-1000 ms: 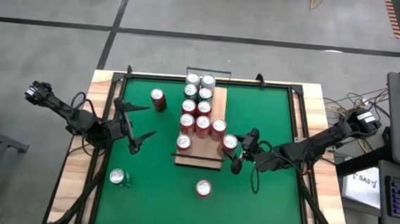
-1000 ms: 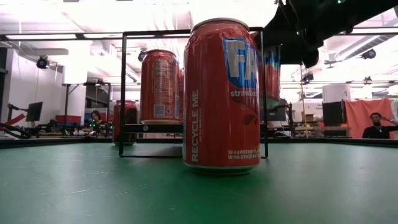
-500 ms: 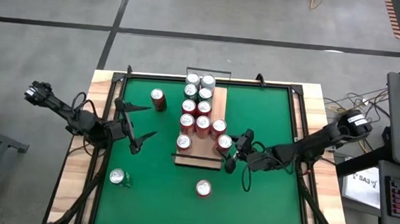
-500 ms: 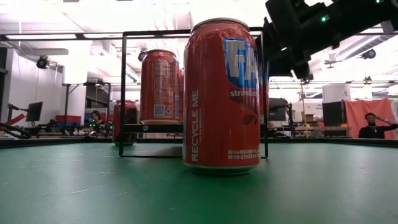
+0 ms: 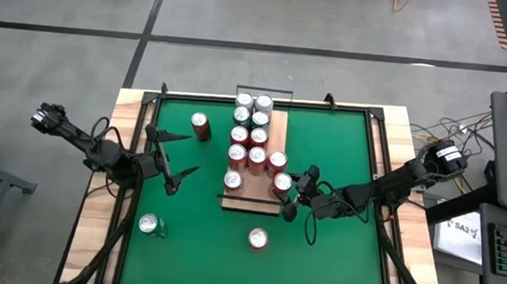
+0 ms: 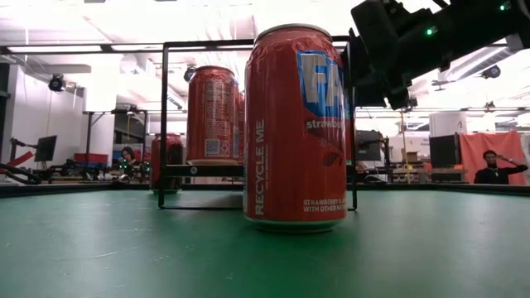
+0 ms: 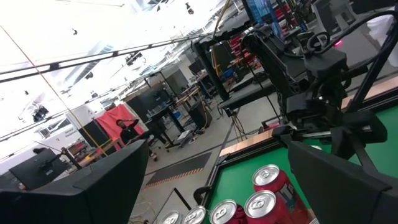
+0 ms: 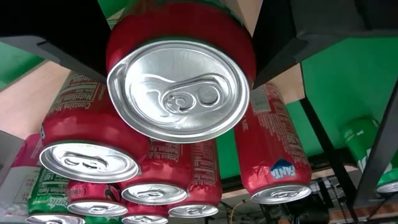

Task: Place canned beverage on shelf
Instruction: Put the orange soda can on the shelf and aligned with the other orange soda can

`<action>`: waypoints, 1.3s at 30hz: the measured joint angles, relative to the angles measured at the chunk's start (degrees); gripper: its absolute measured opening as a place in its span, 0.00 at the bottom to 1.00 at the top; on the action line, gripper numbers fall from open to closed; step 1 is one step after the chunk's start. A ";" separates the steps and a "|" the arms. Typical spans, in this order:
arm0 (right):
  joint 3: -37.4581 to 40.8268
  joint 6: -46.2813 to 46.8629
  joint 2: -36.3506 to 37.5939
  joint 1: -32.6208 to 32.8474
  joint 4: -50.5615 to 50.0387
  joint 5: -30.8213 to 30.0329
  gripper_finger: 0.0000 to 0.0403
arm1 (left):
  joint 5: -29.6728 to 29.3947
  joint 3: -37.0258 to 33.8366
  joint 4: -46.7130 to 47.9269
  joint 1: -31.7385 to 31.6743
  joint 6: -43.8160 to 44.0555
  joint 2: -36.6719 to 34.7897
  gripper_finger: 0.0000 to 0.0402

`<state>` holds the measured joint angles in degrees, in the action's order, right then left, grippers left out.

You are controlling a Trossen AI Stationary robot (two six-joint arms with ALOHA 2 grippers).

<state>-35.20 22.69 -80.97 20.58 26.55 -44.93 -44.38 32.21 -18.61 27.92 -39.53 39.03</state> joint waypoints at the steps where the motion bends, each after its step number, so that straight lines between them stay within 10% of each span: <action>1: 0.00 -0.09 0.00 0.00 0.00 0.00 0.76 | 0.00 0.00 0.00 0.00 -0.02 0.00 0.92; 39: -0.15 -0.19 2.57 0.00 1.24 1.70 0.86 | 0.00 0.00 0.00 -0.02 -0.07 0.00 0.92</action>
<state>-35.35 22.50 -78.40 20.58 27.79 -43.22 -44.38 32.21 -18.61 27.90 -39.59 39.03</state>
